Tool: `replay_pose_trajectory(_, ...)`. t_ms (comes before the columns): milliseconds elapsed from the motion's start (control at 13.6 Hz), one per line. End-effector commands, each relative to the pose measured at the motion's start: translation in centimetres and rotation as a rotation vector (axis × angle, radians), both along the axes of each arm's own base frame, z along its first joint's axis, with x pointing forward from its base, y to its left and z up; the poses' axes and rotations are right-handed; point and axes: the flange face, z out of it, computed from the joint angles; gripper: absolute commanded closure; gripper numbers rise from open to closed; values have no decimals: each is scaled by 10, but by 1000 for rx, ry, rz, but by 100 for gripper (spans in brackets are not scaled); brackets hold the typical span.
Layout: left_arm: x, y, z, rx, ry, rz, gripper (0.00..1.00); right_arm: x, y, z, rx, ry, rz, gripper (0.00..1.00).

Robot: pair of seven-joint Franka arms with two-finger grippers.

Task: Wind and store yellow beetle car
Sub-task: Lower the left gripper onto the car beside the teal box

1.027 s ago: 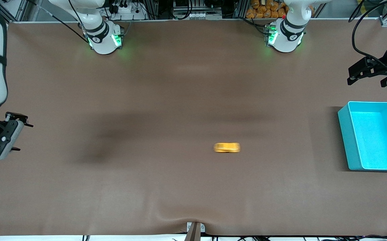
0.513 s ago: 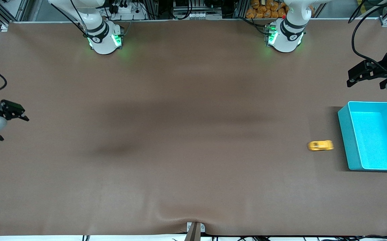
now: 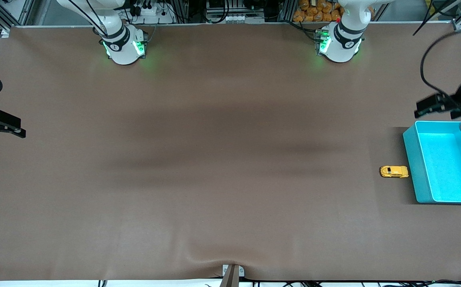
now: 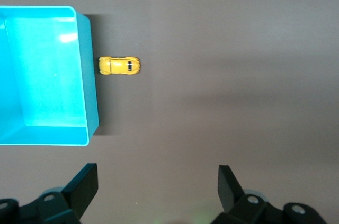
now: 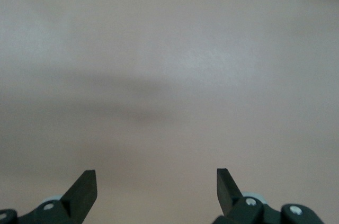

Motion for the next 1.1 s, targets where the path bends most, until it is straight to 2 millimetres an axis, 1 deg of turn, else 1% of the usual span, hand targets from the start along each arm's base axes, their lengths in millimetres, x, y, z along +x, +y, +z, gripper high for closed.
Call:
replay_pose_trajectory(0, 33, 74, -77, -13, 55, 106, 0, -24, 7, 35, 26, -15, -150, 0)
replay_pose_trajectory(73, 41, 108, -106, -22, 54, 154, 0, -33, 8, 45, 24, -27, -169, 0)
replay_pose_trajectory(147, 47, 143, -135, -29, 37, 201, 0, -38, 9, 43, 18, -10, -175, 0)
replay_pose_trajectory(220, 52, 173, -161, -35, 15, 233, 0, -46, 12, 44, 2, 4, -176, 0)
replay_pose_trajectory(293, 53, 192, -177, -37, -1, 258, 0, -56, 11, 45, -19, 10, -175, 0)
replay_pose_trajectory(367, 55, 201, -188, -35, -11, 285, 0, -67, 15, 38, -31, 14, -168, 0)
replay_pose_trajectory(513, 62, 189, -202, 25, 1, 239, 0, -87, 16, 26, -24, -19, -162, 0)
replay_pose_trajectory(587, 65, 184, -209, 69, 11, 238, 0, -93, 18, 20, -24, -20, -155, 0)
replay_pose_trajectory(660, 69, 175, -222, 95, 26, 259, 0, -93, 18, 19, -24, -10, -155, 0)
replay_pose_trajectory(807, 78, 153, -228, 149, 15, 306, 0, -93, 18, 21, -23, 5, -155, 0)
replay_pose_trajectory(880, 81, 145, -239, 180, 25, 333, 0, -93, 21, 21, -27, 8, -148, 0)
replay_pose_trajectory(953, 84, 137, -249, 198, 17, 406, 0, -94, 23, 20, -27, 15, -143, 0)
replay_pose_trajectory(1027, 87, 132, -257, 207, -4, 535, 0, -94, 22, 18, -28, 25, -143, 0)
